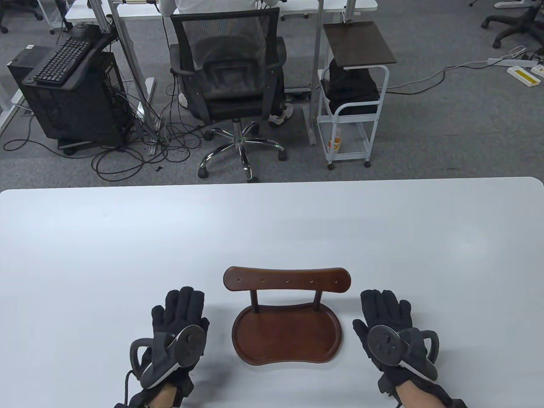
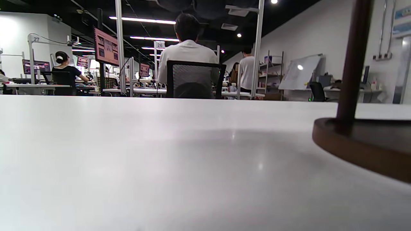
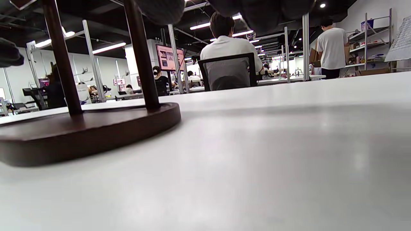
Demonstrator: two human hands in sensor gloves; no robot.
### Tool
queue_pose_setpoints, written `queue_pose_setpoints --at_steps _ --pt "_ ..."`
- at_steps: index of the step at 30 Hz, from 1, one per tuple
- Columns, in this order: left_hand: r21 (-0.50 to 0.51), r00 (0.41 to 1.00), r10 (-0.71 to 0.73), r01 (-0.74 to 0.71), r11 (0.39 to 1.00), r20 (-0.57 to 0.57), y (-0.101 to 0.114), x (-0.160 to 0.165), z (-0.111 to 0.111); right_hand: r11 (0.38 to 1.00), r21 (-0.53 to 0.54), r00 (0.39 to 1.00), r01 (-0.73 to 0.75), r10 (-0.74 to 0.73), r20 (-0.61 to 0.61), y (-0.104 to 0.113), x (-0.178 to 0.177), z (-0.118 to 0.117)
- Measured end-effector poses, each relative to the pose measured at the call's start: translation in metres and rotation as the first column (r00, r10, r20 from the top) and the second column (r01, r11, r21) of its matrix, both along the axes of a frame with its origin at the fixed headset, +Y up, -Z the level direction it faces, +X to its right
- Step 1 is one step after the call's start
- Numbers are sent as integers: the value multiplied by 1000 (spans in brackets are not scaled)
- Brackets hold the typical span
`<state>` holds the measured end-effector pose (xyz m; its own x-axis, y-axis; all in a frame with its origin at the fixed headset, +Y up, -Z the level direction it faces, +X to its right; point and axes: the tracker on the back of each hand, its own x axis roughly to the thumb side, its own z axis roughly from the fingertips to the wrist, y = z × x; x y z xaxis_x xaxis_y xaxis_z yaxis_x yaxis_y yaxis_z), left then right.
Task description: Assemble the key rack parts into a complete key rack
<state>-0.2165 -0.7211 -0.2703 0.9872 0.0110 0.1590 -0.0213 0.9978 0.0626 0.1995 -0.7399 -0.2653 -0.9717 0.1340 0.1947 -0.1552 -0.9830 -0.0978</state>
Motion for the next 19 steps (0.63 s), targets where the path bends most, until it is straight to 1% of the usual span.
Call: queue_pose_setpoints --at_steps 8,19 --pt "-84 999 -39 41 996 17 -10 4 -2 999 -43 1000 15 -15 12 -3 1 0" --pt "-105 999 -44 46 993 15 -13 4 -3 998 -63 1000 17 -18 -15 -4 -1 0"
